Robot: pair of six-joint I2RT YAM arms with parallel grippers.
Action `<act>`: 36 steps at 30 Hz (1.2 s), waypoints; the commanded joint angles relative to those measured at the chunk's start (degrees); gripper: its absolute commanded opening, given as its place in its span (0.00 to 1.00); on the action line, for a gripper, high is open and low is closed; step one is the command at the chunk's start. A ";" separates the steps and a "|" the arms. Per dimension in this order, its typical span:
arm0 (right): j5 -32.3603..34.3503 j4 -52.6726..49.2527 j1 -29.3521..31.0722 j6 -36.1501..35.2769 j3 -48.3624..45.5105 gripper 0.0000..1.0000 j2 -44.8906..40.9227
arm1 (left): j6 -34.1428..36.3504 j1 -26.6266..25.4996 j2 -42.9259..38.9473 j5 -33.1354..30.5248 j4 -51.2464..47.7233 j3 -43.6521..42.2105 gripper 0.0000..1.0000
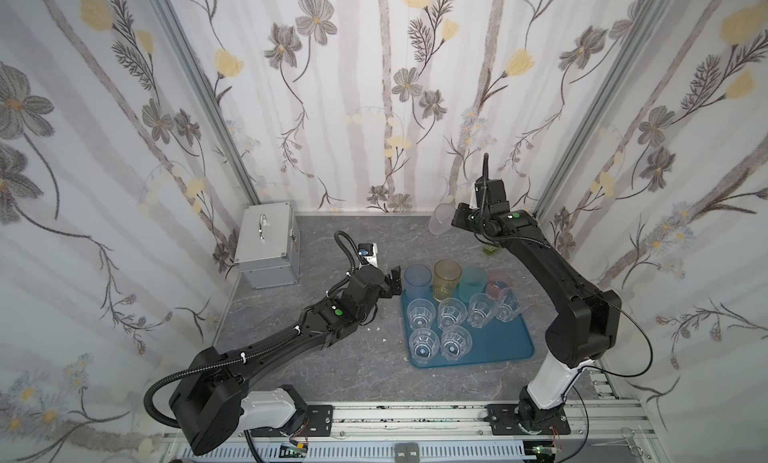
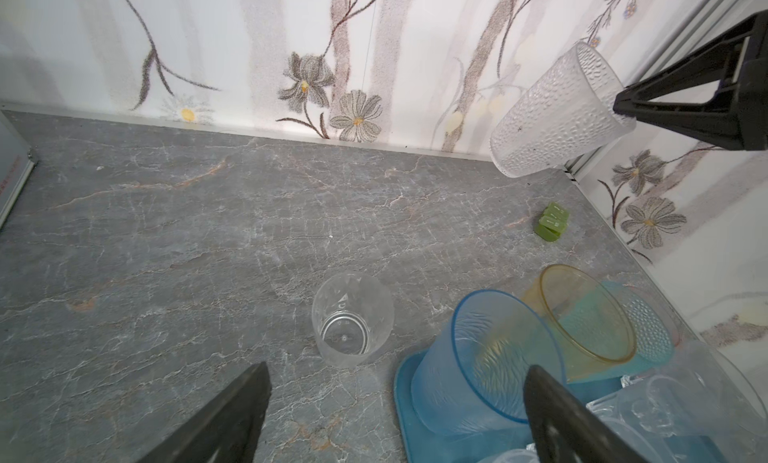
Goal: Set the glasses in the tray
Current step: 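Carry the frosted cup over the tray with the right gripper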
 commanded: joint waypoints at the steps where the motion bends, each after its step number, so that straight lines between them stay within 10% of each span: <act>1: 0.44 -0.92 -0.07 -0.86 -2.19 0.00 -4.16 | 0.43 -2.14 0.45 -2.65 1.73 1.74 0.97; 20: 9.54 -19.05 -2.39 -5.07 -24.48 0.00 -36.33 | 2.98 -9.80 7.77 -3.99 2.94 6.66 0.98; 36: 12.48 -42.82 -3.74 -2.14 -27.19 0.00 -46.79 | 4.04 -9.80 7.47 -3.92 6.92 3.52 0.99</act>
